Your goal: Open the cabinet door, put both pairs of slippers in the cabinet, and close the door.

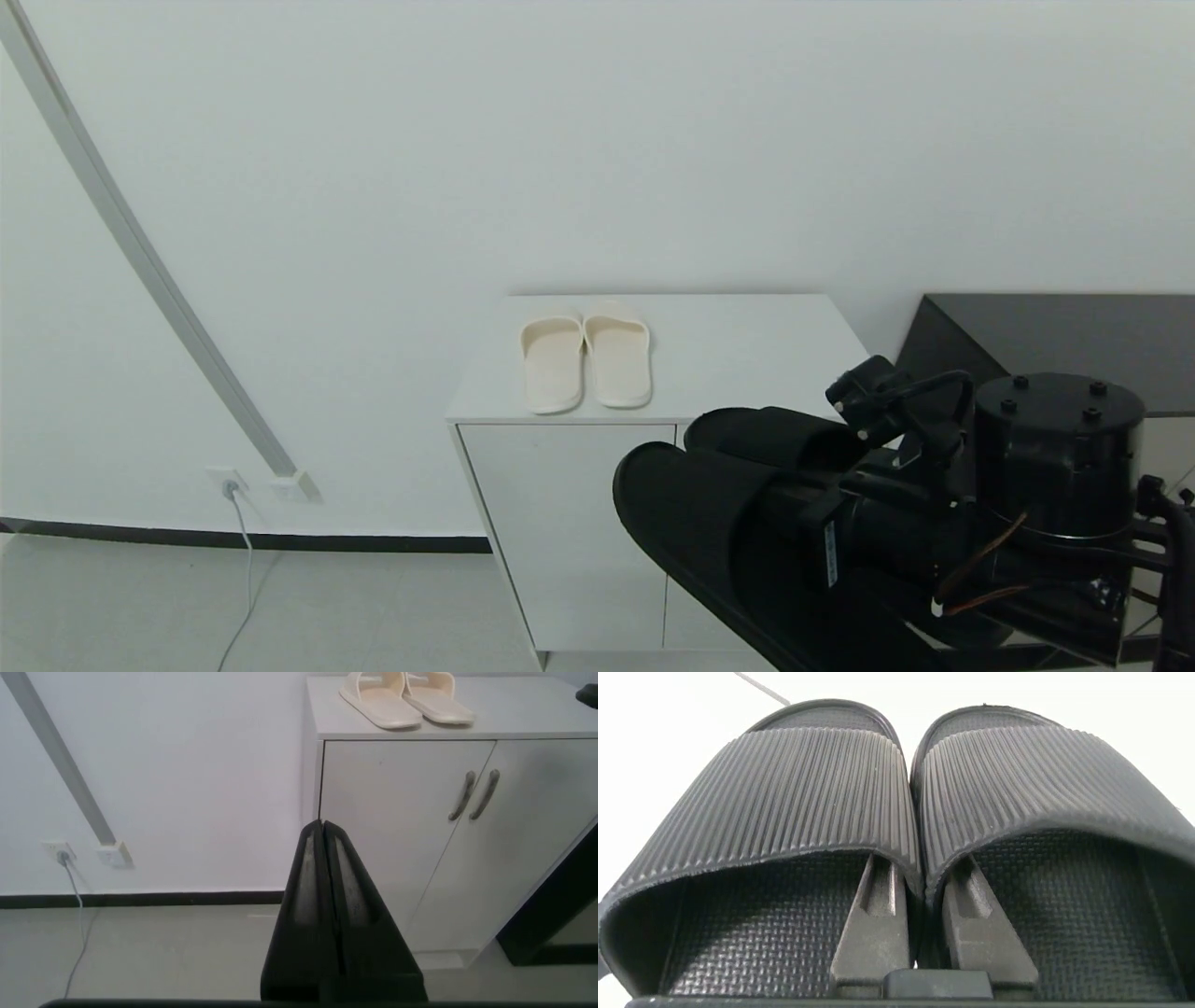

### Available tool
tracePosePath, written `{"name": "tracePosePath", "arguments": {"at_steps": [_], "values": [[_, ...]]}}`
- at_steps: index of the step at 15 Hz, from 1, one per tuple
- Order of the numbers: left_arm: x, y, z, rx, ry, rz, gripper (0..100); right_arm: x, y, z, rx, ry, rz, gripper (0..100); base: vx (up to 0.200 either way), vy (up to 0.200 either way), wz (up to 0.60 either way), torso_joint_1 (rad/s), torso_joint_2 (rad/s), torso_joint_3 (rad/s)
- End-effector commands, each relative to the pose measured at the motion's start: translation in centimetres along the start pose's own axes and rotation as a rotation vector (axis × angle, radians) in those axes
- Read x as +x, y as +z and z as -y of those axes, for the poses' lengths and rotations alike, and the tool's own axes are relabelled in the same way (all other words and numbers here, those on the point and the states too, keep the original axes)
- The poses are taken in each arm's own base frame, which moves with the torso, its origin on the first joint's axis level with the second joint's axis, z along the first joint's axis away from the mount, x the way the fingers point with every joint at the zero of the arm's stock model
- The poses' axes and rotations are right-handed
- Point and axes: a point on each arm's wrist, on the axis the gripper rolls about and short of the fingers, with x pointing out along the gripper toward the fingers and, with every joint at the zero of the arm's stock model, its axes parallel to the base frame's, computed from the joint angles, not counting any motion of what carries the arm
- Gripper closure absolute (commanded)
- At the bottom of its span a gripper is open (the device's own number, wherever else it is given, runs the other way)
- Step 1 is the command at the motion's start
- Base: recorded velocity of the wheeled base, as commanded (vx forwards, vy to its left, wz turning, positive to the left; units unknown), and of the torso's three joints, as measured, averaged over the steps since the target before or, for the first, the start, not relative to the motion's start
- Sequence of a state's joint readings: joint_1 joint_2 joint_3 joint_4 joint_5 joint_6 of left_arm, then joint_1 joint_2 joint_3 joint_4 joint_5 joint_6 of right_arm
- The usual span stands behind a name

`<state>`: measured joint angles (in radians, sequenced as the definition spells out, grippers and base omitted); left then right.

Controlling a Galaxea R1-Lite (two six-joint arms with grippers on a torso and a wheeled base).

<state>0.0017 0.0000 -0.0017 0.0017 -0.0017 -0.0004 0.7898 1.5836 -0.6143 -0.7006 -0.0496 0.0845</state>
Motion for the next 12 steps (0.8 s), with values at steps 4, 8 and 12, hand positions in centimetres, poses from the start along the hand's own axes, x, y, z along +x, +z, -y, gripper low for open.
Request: {"name": "tracePosePath", "arguments": {"at_steps": [4, 8, 12], "values": [[0.00, 0.00, 0.00, -0.003, 0.002, 0.000, 100, 0.07, -0.15, 0.01, 0.000, -0.001, -0.001, 100, 0.000, 0.000, 0.00, 0.000, 0.00, 0.000], [0.00, 0.00, -0.01, 0.000, 0.005, 0.000, 100, 0.07, -0.31, 0.02, -0.001, -0.001, -0.007, 100, 0.000, 0.000, 0.00, 0.000, 0.00, 0.000], [0.01, 0.00, 0.00, 0.000, 0.002, -0.002, 100, 0.09, -0.43, 0.03, -0.001, -0.002, -0.012, 100, 0.000, 0.000, 0.00, -0.132, 0.30, 0.157]]}}
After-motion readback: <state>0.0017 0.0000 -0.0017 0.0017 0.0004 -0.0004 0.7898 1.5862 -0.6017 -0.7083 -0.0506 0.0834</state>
